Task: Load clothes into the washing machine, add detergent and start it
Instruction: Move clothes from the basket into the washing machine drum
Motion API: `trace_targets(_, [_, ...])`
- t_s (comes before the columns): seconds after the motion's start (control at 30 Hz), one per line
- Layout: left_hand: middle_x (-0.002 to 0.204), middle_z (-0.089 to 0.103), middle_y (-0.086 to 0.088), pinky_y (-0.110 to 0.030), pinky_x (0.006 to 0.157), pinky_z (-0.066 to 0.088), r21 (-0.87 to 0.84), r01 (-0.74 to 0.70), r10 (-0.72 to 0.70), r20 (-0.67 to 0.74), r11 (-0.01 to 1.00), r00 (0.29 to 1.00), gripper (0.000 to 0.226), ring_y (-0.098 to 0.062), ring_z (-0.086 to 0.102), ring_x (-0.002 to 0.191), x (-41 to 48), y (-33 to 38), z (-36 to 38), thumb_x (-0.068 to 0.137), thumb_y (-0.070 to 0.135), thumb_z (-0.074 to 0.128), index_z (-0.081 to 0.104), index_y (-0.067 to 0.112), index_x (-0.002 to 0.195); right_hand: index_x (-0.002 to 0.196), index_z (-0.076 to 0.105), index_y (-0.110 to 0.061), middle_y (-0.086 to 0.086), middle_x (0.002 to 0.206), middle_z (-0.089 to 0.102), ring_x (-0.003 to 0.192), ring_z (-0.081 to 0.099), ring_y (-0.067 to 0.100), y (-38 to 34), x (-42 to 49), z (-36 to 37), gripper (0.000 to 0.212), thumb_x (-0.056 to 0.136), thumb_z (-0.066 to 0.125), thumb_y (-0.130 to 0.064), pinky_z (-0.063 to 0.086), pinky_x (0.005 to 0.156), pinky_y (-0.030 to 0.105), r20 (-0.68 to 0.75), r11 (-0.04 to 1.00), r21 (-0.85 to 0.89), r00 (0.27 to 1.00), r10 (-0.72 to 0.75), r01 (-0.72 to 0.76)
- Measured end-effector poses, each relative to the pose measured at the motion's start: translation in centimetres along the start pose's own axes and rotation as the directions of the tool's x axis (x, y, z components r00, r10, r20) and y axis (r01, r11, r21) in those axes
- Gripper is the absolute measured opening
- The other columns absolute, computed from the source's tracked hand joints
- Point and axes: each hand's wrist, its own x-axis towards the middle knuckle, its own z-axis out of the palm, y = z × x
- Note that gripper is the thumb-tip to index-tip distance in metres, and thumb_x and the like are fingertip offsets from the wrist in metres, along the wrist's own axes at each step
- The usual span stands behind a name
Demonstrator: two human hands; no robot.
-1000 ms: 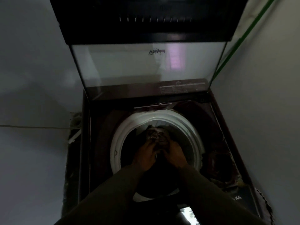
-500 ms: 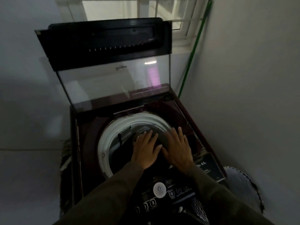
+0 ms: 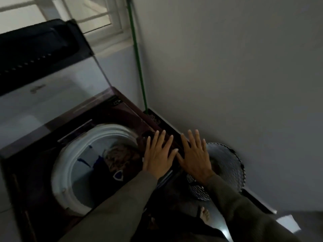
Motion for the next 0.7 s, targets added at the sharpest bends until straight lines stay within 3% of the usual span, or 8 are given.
trace_targets(0.17, [0.166, 0.002, -0.002, -0.047, 0.123, -0.005, 0.058, -0.076, 0.071, 0.090, 0.995, 0.993, 0.073, -0.022, -0.007, 0.152, 2.8, 5.8, 2.0, 0.094, 0.062, -0.001, 0.015, 0.030, 0.157, 0.153, 0.027, -0.014, 0.015, 0.161, 0.020, 0.151, 0.005, 0.034, 6.6, -2.3, 1.2, 0.079, 0.094, 0.014, -0.065, 0.018, 0.119, 0.056, 0.011, 0.985, 0.106, 0.991, 0.133, -0.134])
trace_targets(0.3, [0.165, 0.011, -0.005, -0.051, 0.123, 0.003, 0.091, -0.131, 0.114, 0.171, 0.987, 0.979, 0.073, -0.025, 0.000, 0.153, 4.6, 10.6, 4.6, 0.094, 0.061, 0.001, 0.022, 0.027, 0.155, 0.155, 0.020, -0.017, 0.012, 0.164, 0.012, 0.152, -0.004, 0.029, 12.4, -4.0, 3.9, 0.085, 0.092, 0.010, -0.074, 0.011, 0.121, 0.054, 0.109, 0.960, 0.165, 0.972, 0.208, -0.224])
trace_targets(0.4, [0.165, 0.010, -0.004, -0.050, 0.123, 0.002, 0.107, -0.161, 0.129, 0.255, 0.981, 0.958, 0.078, -0.025, 0.000, 0.153, 5.3, 13.6, 6.7, 0.091, 0.060, -0.006, 0.021, 0.028, 0.155, 0.154, 0.025, -0.016, 0.011, 0.163, 0.017, 0.152, 0.002, 0.029, 15.7, -4.9, 5.5, 0.096, 0.086, -0.002, -0.079, 0.011, 0.121, 0.054, 0.147, 0.937, 0.215, 0.958, 0.247, -0.275])
trace_targets(0.6, [0.166, 0.006, -0.003, -0.047, 0.123, -0.005, 0.109, -0.162, 0.103, 0.414, 0.981, 0.905, 0.087, -0.024, -0.005, 0.153, 6.7, 17.8, 11.5, 0.082, 0.062, -0.015, 0.018, 0.029, 0.156, 0.154, 0.026, -0.018, 0.009, 0.163, 0.016, 0.152, 0.001, 0.029, 21.3, -6.0, 9.4, 0.083, 0.092, 0.018, -0.072, 0.013, 0.120, 0.052, 0.292, 0.906, 0.232, 0.914, 0.281, -0.353])
trace_targets(0.7, [0.166, 0.006, -0.002, -0.044, 0.123, -0.005, 0.084, -0.158, 0.103, 0.460, 0.984, 0.882, 0.089, -0.022, -0.004, 0.153, 7.3, 19.2, 13.8, 0.081, 0.065, -0.016, 0.019, 0.030, 0.155, 0.156, 0.017, -0.019, 0.009, 0.164, 0.010, 0.151, -0.004, 0.030, 23.5, -6.1, 11.9, 0.084, 0.091, 0.012, -0.071, 0.011, 0.120, 0.052, 0.371, 0.899, 0.237, 0.890, 0.267, -0.368])
